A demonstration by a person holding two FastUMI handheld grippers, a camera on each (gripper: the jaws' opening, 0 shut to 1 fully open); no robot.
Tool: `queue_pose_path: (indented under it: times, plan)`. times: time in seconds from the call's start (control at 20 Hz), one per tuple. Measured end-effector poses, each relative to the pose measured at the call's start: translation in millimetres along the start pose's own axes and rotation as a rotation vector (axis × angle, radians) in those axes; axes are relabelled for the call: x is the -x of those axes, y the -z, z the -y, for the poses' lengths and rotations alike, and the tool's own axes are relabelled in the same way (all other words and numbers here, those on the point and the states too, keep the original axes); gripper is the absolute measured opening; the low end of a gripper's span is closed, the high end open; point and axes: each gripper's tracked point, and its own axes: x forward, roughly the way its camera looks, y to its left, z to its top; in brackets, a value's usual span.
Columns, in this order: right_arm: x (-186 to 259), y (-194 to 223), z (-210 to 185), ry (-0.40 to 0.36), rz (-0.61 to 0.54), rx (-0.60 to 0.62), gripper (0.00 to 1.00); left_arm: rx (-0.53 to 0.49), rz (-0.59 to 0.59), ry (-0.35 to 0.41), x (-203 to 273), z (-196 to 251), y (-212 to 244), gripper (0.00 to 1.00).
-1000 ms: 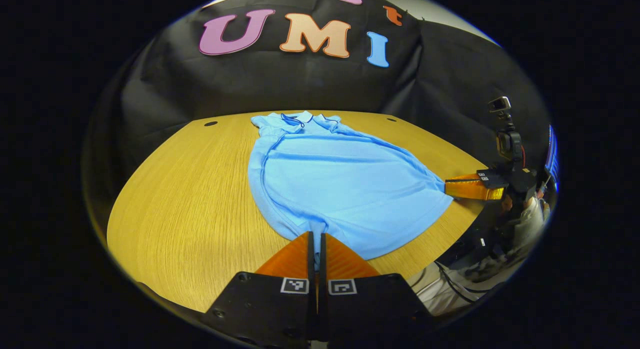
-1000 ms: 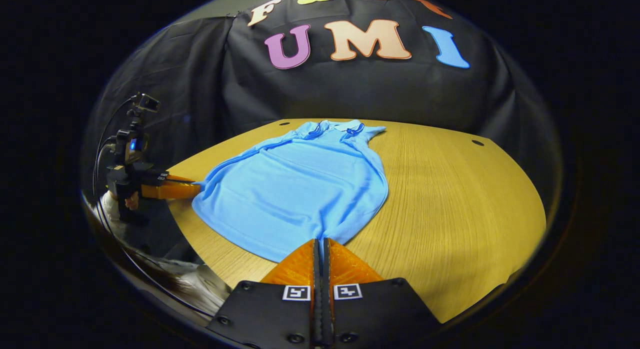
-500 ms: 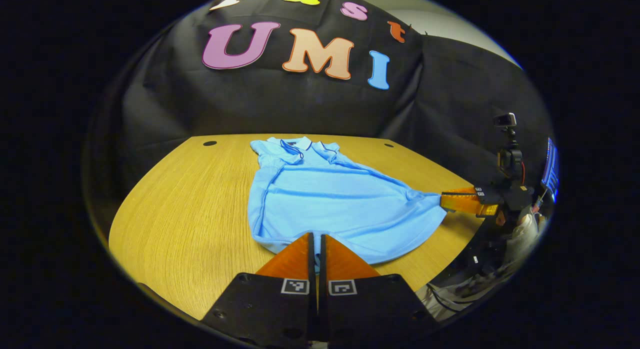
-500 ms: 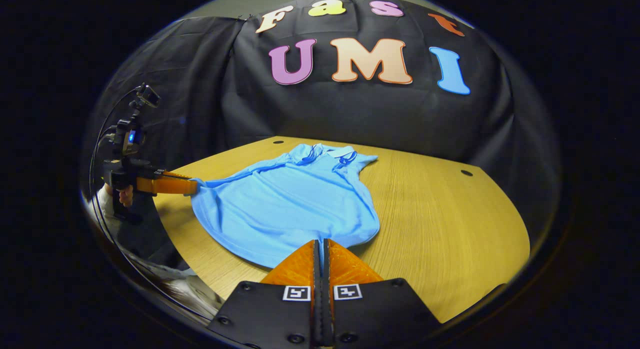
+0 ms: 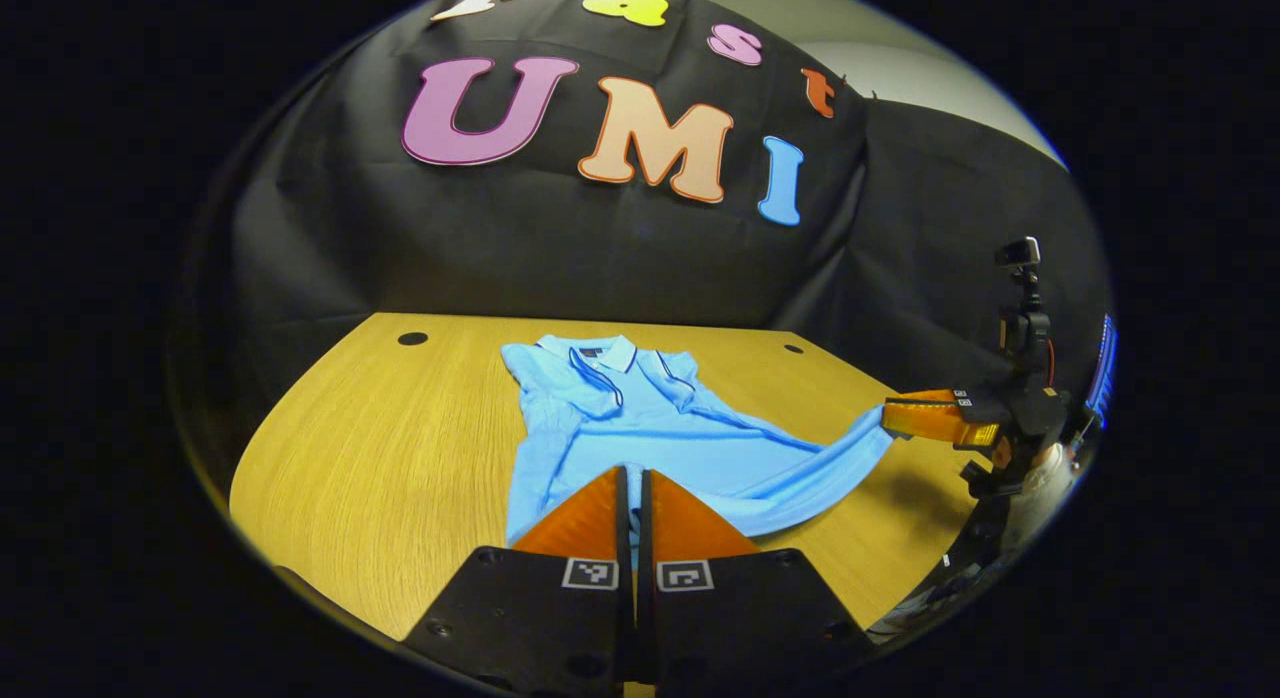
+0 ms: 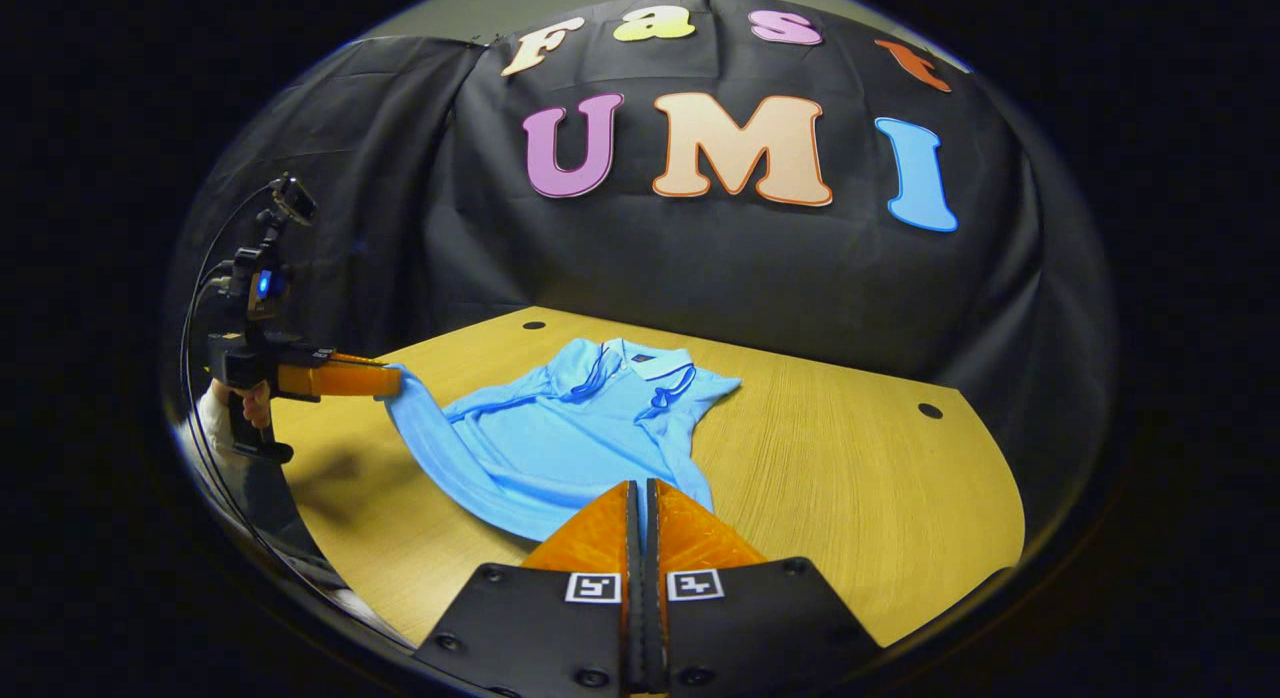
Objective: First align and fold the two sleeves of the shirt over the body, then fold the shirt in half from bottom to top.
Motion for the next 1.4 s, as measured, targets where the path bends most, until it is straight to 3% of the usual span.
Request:
queue_pose_path:
  times: [0.2,0.45,0.7,1.05,1.25,1.35,1.4]
  plan:
    - [-40.9,-28.6,20.0,-0.003,-0.013,-0.021,0.02,-0.005,0.037,-0.038,-34.4,-24.6,-41.8,0.0]
    - [-99.2,-65.6,51.2,0.048,-0.023,-0.05,0.02,0.039,0.09,-0.07,-82.0,-44.3,-86.7,0.0]
    - [-164.9,-88.9,69.9,0.101,-0.048,-0.055,0.02,0.051,0.1,-0.153,-132.4,-81.4,-115.8,0.0]
    - [-263.5,-71.7,81.5,0.175,-0.081,-0.094,0.02,0.019,0.064,-0.302,-209.2,-143.1,-110.5,0.0]
    - [-286.4,-61.1,94.6,0.203,-0.08,-0.166,0.02,-0.016,0.048,-0.367,-225.4,-163.8,-97.2,0.0]
    - [-288.2,-60.4,101.2,0.209,-0.075,-0.18,0.12,-0.05,0.046,-0.432,-225.4,-178.4,-95.9,0.01]
    - [-286.5,-60.9,102.9,0.208,-0.069,-0.177,0.22,-0.06,0.039,-0.449,-224.0,-181.7,-95.4,0.1]
